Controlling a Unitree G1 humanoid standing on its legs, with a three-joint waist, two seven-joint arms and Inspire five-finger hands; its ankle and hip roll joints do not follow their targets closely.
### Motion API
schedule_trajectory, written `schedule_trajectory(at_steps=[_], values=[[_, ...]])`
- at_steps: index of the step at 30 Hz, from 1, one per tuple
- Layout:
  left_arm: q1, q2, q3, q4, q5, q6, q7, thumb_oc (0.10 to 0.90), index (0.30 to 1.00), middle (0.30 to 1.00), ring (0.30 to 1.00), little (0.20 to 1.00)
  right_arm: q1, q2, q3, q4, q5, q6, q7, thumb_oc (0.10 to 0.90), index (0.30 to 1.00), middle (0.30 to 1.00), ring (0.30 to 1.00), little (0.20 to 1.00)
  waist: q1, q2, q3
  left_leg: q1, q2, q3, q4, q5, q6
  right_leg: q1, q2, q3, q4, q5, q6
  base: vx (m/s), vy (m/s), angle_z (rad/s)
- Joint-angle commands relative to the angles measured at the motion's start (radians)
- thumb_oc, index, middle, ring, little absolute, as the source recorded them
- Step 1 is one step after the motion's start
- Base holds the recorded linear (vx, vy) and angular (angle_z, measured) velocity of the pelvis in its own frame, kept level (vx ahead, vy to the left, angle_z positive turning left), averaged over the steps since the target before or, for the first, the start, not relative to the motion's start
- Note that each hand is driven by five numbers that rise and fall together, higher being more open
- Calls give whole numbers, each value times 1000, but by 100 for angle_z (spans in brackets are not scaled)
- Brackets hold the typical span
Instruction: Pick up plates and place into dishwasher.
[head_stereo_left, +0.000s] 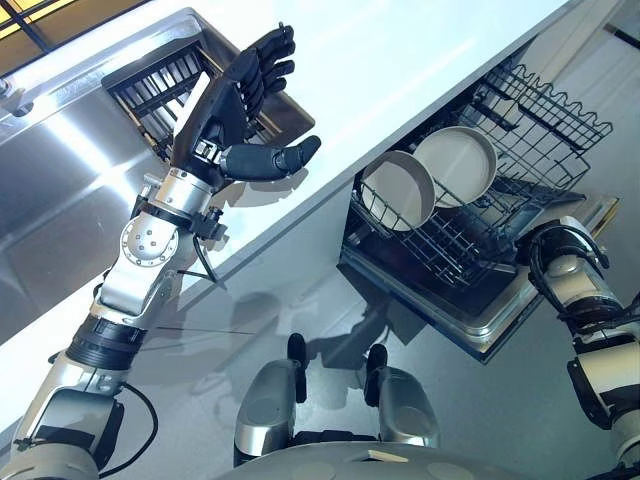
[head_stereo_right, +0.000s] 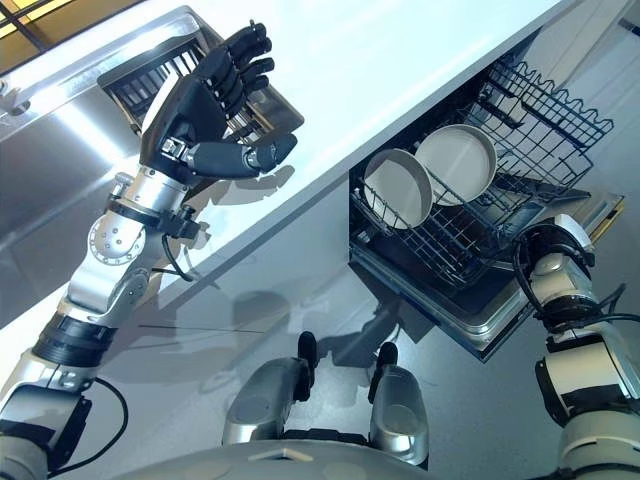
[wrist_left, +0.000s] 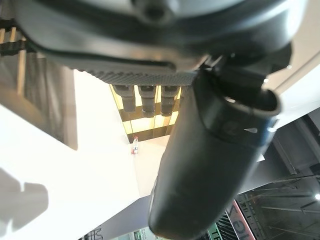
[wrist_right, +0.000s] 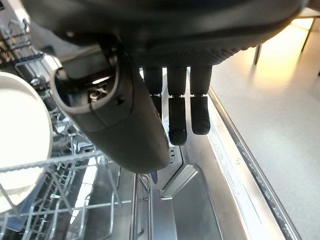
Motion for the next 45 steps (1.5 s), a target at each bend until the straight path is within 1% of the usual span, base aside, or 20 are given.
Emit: schedule_trajectory(at_steps=[1, 5, 8, 11, 12, 14, 17, 21, 24, 26, 31, 34, 39, 40, 43, 45], values=[[-106, -11, 16, -67, 15, -110, 37, 800, 900, 900, 900, 900, -126, -71, 64, 51, -40, -54, -21, 100, 300, 300, 300, 200, 9, 19, -51, -35, -3, 20, 196, -157, 17, 1, 20, -41, 192, -91, -71, 9, 10, 4], [-109, -18, 15, -74, 23, -102, 33, 800, 900, 900, 900, 900, -131, -51, 78, 55, -58, -55, -11, 100, 300, 300, 300, 200, 13, 23, -38, -66, -3, 4, 260, -183, 22, -25, 7, -40, 268, -124, -83, 24, -3, -1], [-104, -17, 13, -76, 35, -100, 39, 800, 900, 900, 900, 900, -120, -39, 86, 47, -64, -42, -2, 100, 300, 300, 300, 200, 15, 25, -31, -82, -5, -9, 293, -197, 28, -38, -1, -38, 311, -144, -90, 57, -7, 2], [-90, -13, 22, -87, 35, -116, 40, 800, 900, 900, 900, 900, -103, -17, 89, 53, -85, -15, 7, 100, 300, 300, 300, 200, 22, 26, -18, -99, -6, -19, 327, -207, 32, -58, -11, -39, 359, -161, -93, 51, -17, 9], [-87, -12, 28, -91, 33, -119, 39, 800, 900, 900, 900, 900, -102, -12, 92, 56, -88, 3, 16, 100, 300, 300, 300, 200, 24, 27, -16, -106, -6, -21, 336, -210, 32, -65, -14, -40, 372, -166, -94, 32, -18, 12], [-81, -17, 38, -101, 34, -114, 37, 800, 900, 900, 900, 900, -98, 6, 94, 88, -70, 35, 22, 100, 300, 300, 300, 200, 30, 29, -9, -121, -9, -26, 354, -212, 34, -80, -18, -43, 400, -175, -97, 44, -21, 12], [-81, -19, 35, -108, 40, -105, 37, 800, 900, 900, 900, 900, -99, 24, 94, 125, -67, 63, 41, 100, 300, 300, 300, 200, 38, 34, -1, -132, -10, -30, 365, -210, 33, -89, -21, -47, 417, -178, -97, 42, -23, 13], [-82, -14, 28, -122, 41, -95, 36, 800, 900, 900, 900, 900, -118, 30, 103, 152, -59, 67, 49, 100, 300, 300, 300, 200, 51, 43, 13, -154, -18, -43, 386, -207, 32, -108, -29, -51, 443, -181, -98, 30, -21, 8], [-80, -16, 23, -130, 40, -89, 36, 800, 900, 900, 900, 900, -150, 38, 123, 159, -66, 65, 66, 100, 300, 300, 300, 200, 61, 47, 19, -171, -23, -47, 401, -205, 31, -124, -36, -54, 460, -182, -97, 14, -14, 4], [-82, -15, 21, -131, 39, -87, 37, 800, 900, 900, 900, 900, -180, 40, 150, 158, -68, 51, 79, 100, 300, 300, 300, 200, 69, 49, 22, -180, -28, -52, 400, -198, 29, -134, -41, -54, 469, -182, -93, 18, -7, 5], [-91, -15, 12, -128, 50, -96, 43, 800, 900, 900, 900, 900, -250, 52, 185, 120, -24, -6, 47, 100, 300, 300, 300, 200, 82, 53, 30, -187, -32, -62, 390, -185, 24, -137, -44, -57, 472, -181, -90, 10, -7, 4], [-87, -15, 15, -126, 54, -102, 44, 800, 900, 900, 900, 900, -293, 53, 206, 86, -13, -21, 17, 100, 300, 300, 300, 200, 90, 54, 31, -191, -34, -67, 388, -181, 20, -140, -46, -60, 475, -182, -89, 5, -4, 8], [-79, -18, 18, -118, 67, -109, 50, 800, 900, 900, 900, 900, -354, 40, 227, -16, 19, -27, -11, 100, 300, 300, 300, 200, 98, 50, 31, -198, -36, -74, 385, -176, 18, -146, -46, -60, 481, -185, -88, 4, 0, 5], [-76, -17, 20, -116, 67, -114, 50, 800, 900, 900, 900, 900, -364, 33, 230, -40, 26, -20, -11, 100, 300, 300, 300, 200, 99, 47, 30, -198, -35, -75, 383, -175, 17, -146, -47, -60, 480, -186, -87, 5, 3, 4], [-75, -18, 25, -109, 64, -116, 46, 800, 900, 900, 900, 900, -392, 17, 234, -55, 48, -42, -22, 100, 300, 300, 300, 200, 104, 42, 25, -194, -36, -80, 381, -177, 15, -141, -48, -62, 477, -188, -87, 16, 1, 1], [-79, -25, 24, -107, 66, -104, 41, 800, 900, 900, 900, 900, -414, 14, 231, -47, 77, -76, -38, 100, 300, 300, 300, 200, 109, 39, 21, -190, -36, -83, 385, -179, 15, -134, -51, -65, 477, -189, -88, 57, 0, 5]])
